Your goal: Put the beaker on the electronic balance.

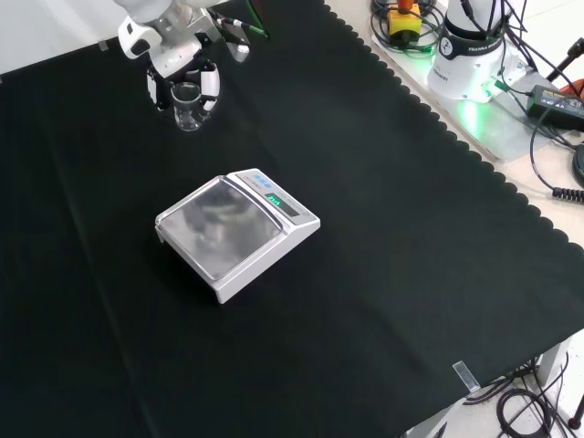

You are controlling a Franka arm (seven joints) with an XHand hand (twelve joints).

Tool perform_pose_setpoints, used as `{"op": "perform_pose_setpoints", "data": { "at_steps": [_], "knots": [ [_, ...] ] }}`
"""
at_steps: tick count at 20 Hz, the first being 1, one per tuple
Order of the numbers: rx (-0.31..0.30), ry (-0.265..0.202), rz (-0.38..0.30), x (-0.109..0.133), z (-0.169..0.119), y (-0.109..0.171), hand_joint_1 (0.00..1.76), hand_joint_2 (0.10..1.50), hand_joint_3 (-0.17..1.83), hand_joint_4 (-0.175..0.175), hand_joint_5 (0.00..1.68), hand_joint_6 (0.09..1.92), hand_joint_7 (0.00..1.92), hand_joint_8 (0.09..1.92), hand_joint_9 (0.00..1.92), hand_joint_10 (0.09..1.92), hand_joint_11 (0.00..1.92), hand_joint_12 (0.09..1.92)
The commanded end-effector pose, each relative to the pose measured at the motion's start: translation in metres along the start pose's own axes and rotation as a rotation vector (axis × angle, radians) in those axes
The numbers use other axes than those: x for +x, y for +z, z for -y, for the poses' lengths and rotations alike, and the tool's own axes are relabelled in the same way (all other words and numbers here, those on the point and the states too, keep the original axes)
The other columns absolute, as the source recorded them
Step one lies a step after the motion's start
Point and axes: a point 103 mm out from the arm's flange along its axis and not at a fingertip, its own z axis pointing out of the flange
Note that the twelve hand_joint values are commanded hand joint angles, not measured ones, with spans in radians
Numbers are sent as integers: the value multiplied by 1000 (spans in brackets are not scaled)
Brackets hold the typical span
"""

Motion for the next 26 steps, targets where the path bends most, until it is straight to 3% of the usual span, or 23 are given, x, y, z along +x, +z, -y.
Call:
{"op": "perform_pose_setpoints", "data": {
  "at_steps": [1, 9, 26],
  "knots": [
    [-7, -7, 27, 15, 12, -14, 1065, 692, 664, -175, 988, 541, 1333, 777, 1679, 477, 1727, 849],
    [-15, -41, 40, 38, 13, -25, 1056, 692, 665, -175, 978, 545, 1329, 776, 1686, 471, 1723, 854],
    [1, -199, 19, 134, -24, -13, 1038, 699, 669, -175, 952, 563, 1310, 786, 1696, 451, 1700, 864]
  ]
}}
